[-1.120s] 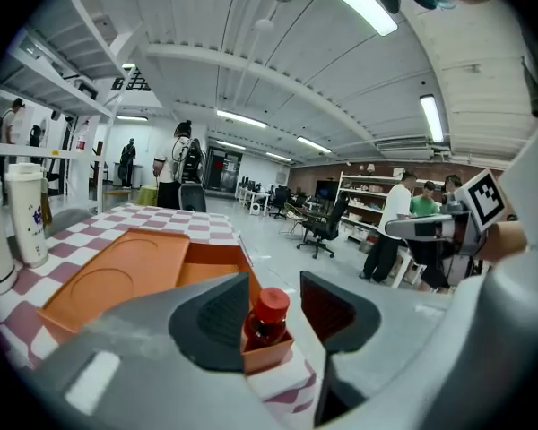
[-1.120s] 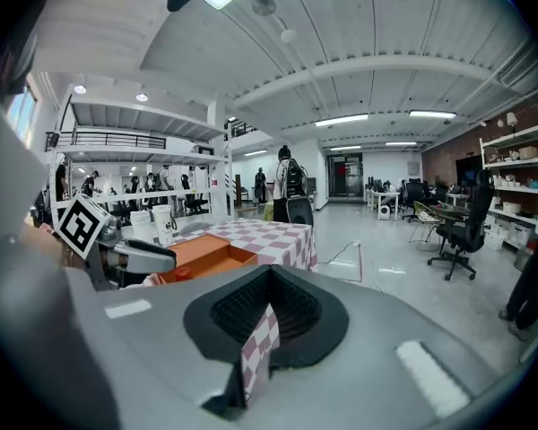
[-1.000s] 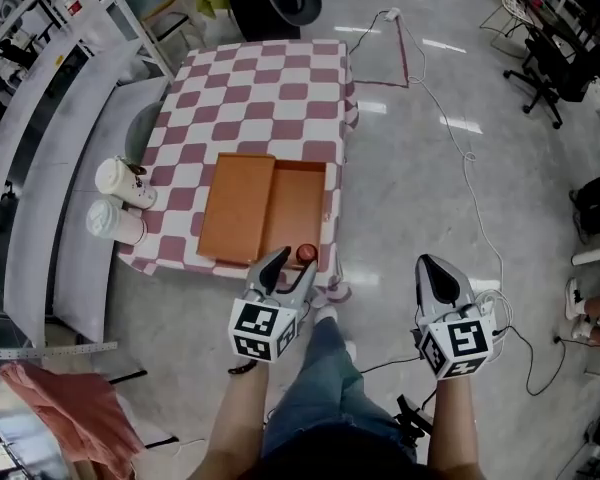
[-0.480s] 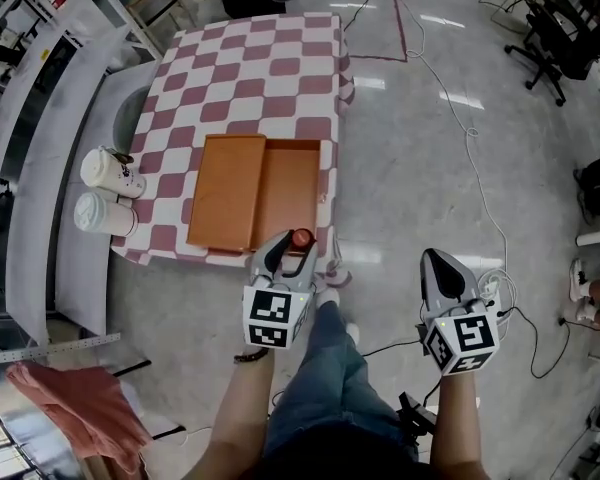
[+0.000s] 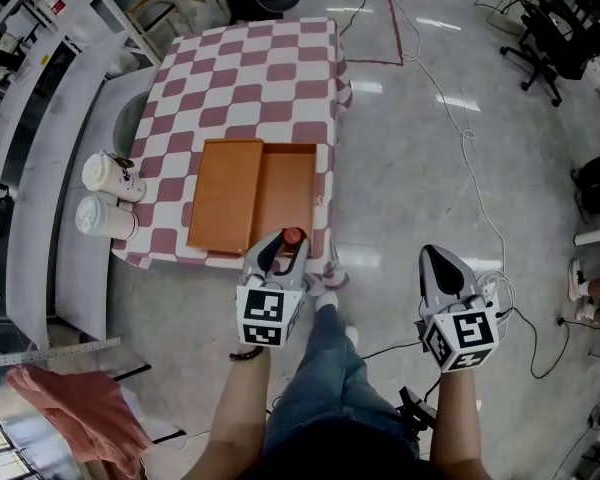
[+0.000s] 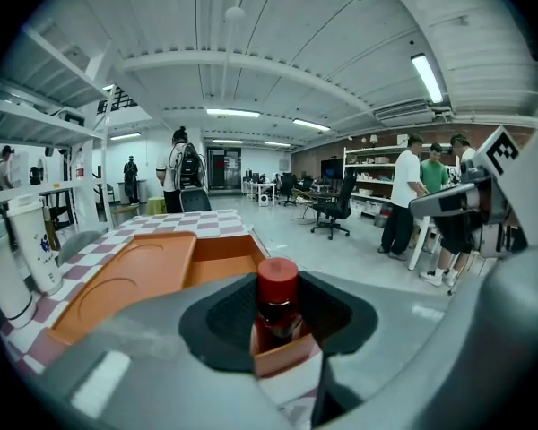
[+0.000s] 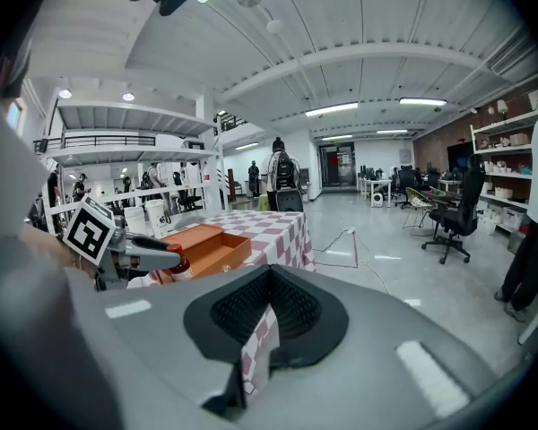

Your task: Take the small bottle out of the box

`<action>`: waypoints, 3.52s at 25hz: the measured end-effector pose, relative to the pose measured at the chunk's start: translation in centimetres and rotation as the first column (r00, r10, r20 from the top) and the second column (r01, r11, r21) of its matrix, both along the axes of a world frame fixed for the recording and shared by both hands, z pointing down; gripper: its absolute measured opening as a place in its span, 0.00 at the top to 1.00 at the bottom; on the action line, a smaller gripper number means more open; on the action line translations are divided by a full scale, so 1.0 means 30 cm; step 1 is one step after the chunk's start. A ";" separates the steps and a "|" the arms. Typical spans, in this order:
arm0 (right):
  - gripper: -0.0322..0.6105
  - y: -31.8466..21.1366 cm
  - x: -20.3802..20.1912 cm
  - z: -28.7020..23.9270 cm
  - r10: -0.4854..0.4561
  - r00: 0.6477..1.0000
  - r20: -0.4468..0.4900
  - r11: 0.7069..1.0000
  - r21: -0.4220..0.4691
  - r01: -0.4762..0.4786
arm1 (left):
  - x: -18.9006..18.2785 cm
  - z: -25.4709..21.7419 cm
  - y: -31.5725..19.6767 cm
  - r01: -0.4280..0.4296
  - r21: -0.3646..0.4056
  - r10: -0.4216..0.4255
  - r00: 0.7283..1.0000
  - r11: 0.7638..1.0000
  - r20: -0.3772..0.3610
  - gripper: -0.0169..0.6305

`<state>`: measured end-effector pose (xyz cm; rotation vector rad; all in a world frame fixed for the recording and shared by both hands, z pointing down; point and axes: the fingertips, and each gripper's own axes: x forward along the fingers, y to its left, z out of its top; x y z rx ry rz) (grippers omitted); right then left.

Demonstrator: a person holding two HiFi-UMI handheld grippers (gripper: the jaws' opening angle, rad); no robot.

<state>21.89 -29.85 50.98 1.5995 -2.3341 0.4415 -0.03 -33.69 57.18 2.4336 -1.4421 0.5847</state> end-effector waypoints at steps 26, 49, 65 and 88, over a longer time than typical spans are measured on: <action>0.95 -0.104 -0.021 -0.401 -0.014 0.997 0.072 0.971 0.238 -0.004 | -0.035 -0.419 -0.094 0.049 0.198 -0.037 0.997 0.979 -0.062 0.75; 0.95 -0.086 -0.054 -0.723 -0.019 0.999 0.049 0.889 0.459 -0.006 | -0.084 -0.818 -0.090 0.046 0.405 -0.008 0.995 0.913 -0.095 0.75; 0.95 -0.091 -0.103 -0.863 -0.043 0.999 -0.020 0.839 0.542 0.047 | -0.141 -1.012 -0.045 0.103 0.535 -0.055 0.993 0.838 -0.106 0.75; 0.95 -0.132 -0.469 -0.822 -0.326 0.945 -0.012 0.802 0.526 0.283 | -0.548 -0.982 0.143 0.367 0.522 -0.366 0.924 0.770 -0.110 0.75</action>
